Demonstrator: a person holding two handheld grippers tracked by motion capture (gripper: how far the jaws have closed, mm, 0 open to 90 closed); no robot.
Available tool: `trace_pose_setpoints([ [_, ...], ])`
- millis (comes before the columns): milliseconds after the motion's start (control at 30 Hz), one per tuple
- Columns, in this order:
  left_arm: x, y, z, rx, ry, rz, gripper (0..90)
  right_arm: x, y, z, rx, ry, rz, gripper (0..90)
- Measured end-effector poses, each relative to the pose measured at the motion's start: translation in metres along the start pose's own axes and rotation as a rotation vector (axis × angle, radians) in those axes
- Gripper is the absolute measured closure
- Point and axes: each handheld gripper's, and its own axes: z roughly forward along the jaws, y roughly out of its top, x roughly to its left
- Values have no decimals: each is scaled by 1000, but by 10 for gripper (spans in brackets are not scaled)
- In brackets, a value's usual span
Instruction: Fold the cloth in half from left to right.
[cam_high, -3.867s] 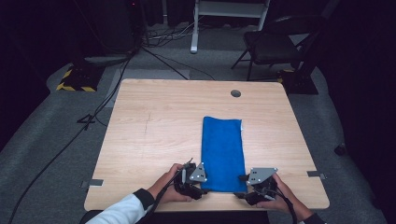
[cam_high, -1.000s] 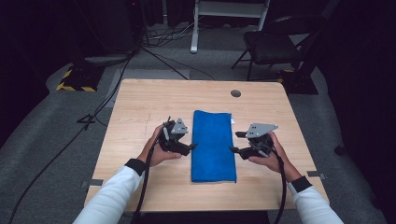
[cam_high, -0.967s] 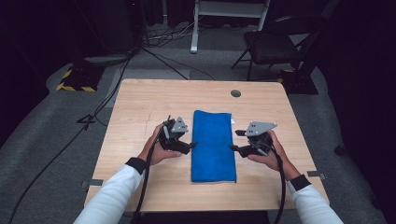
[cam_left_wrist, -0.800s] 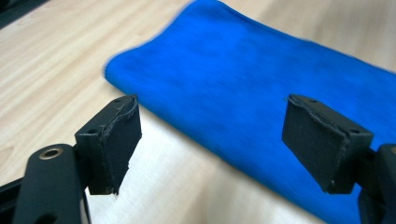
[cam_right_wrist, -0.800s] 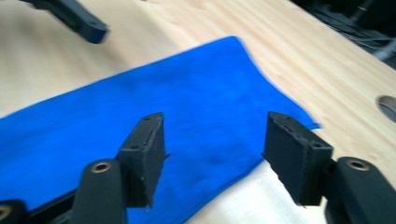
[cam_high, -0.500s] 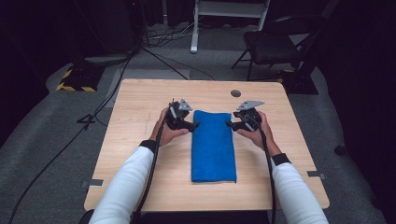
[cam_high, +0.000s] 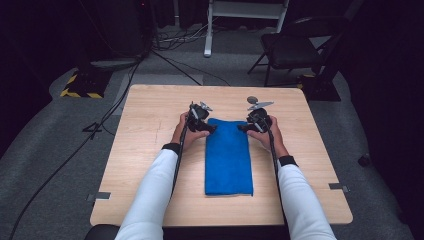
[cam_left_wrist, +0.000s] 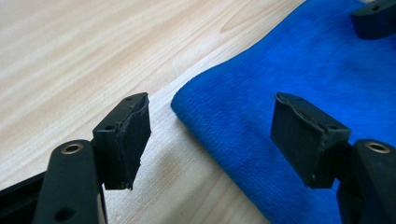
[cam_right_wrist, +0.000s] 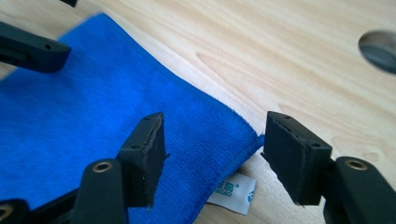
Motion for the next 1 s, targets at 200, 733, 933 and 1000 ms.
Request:
trace_pose_setpoints([
  [200, -1, -2, 8, 36, -5, 10, 423, 6, -3, 12, 47, -2, -6, 390],
  [733, -8, 0, 9, 37, -55, 47, 796, 19, 1, 15, 41, 66, -34, 838],
  [933, -6, 5, 6, 10, -18, 42, 831, 22, 5, 10, -12, 44, -42, 863],
  [1000, -6, 9, 4, -8, -13, 45, 834, 23, 7, 9, -30, 40, -45, 865],
])
